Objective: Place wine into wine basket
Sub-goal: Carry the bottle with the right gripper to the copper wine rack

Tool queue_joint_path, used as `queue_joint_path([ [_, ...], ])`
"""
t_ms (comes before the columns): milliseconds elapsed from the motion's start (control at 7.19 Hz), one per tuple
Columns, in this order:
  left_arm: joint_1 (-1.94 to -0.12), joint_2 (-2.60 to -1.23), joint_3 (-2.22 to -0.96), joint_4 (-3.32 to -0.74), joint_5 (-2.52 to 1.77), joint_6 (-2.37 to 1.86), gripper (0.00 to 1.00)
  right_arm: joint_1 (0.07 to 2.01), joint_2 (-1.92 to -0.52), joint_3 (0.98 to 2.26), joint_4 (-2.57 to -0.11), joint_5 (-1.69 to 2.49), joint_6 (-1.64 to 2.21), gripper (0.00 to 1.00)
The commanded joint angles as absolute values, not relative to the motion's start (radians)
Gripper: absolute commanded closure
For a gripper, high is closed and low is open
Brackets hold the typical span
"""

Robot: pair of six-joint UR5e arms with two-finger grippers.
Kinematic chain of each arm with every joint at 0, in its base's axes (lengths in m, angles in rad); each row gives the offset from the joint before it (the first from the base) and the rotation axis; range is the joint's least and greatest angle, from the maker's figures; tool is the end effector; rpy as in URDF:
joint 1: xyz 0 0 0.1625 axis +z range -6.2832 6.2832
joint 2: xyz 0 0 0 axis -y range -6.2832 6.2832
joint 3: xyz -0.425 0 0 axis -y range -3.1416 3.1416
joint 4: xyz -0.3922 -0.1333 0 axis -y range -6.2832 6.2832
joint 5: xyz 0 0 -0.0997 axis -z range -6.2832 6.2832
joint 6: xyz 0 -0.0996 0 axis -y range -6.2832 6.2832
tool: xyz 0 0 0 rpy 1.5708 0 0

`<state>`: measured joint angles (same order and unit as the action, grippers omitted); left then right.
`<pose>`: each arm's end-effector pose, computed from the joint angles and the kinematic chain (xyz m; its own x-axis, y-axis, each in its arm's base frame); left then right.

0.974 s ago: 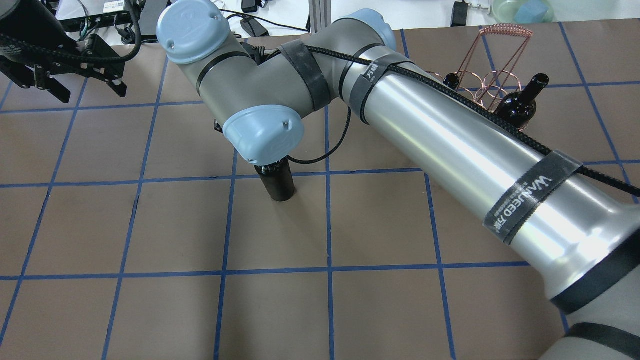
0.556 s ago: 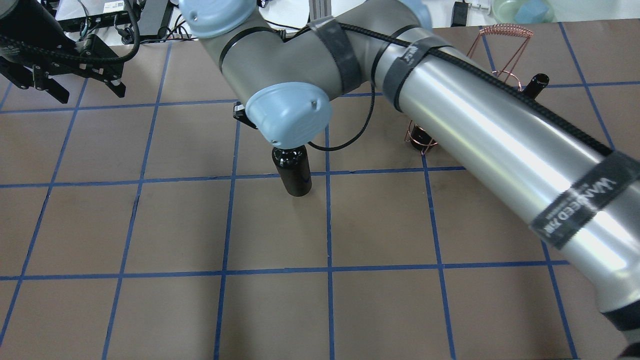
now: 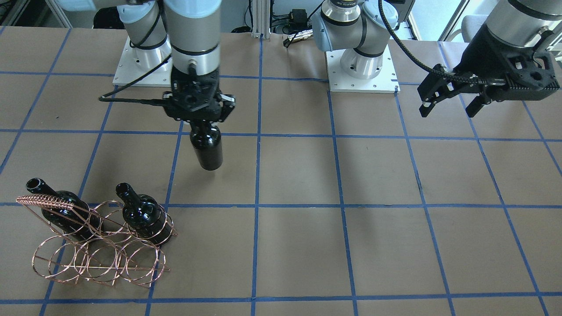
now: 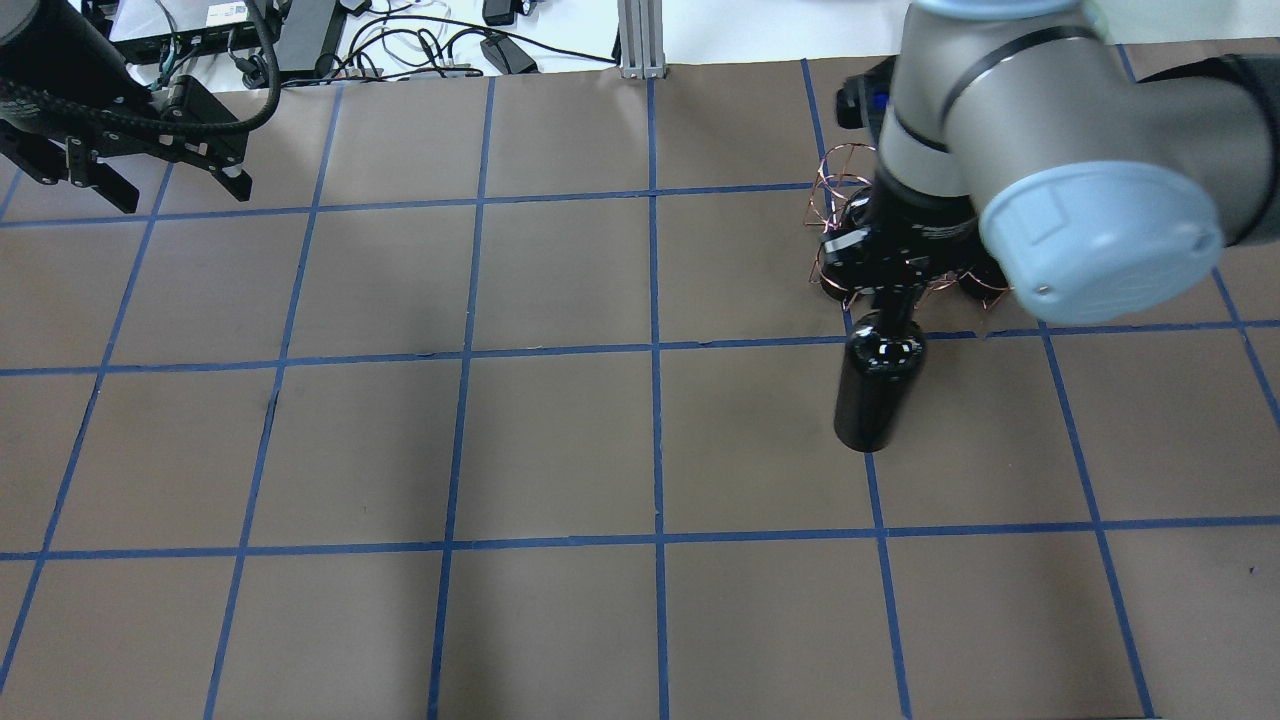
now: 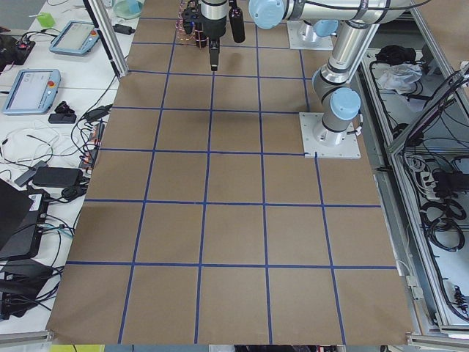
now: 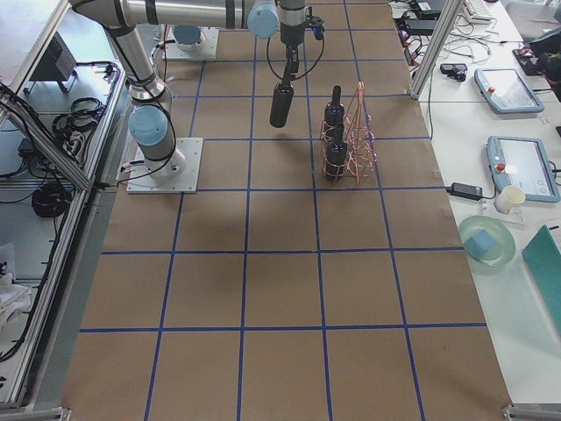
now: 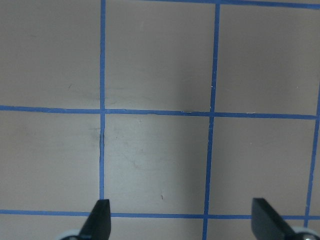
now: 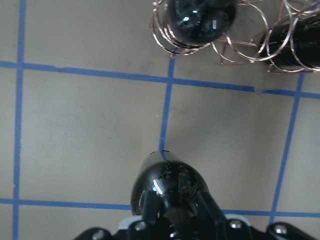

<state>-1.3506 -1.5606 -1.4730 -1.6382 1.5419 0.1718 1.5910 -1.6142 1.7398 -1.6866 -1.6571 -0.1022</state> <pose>-0.0260 -0.5072 0.5343 -0.9986 -0.0473 0.0215 -0.0482 0.9978 -0.0449 0.1342 -0.4668 0.4378 -0.9888 -0.1229 0.0847 -0.1217 0.9924 0.0185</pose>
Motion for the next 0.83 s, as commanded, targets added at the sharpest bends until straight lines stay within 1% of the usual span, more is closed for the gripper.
queue_joint_path([
  [0, -1.347, -1.560, -1.474, -1.643, 1.543, 0.172, 0.00, 1.425, -1.682, 1.731, -1.652, -1.655, -0.279, 0.84],
  [139, -1.347, -1.560, -1.474, -1.643, 1.543, 0.172, 0.00, 1.419, -1.684, 1.635, -1.649, -1.654, -0.278, 0.84],
  [278, -1.348, -1.560, -1.474, -1.643, 1.543, 0.172, 0.00, 1.416, -1.624, 1.503, -1.594, -1.648, -0.272, 0.84],
  [417, -1.350, -1.560, -1.474, -1.643, 1.543, 0.172, 0.00, 1.416, -1.514, 1.386, -1.589, -1.641, -0.268, 0.84],
  [556, -1.348, -1.559, -1.474, -1.643, 1.543, 0.172, 0.00, 1.417, -1.440, 1.323, -1.594, -1.629, -0.265, 0.84],
  [695, -1.350, -1.559, -1.474, -1.643, 1.542, 0.172, 0.00, 1.417, -1.402, 1.301, -1.618, -1.603, -0.264, 0.84],
])
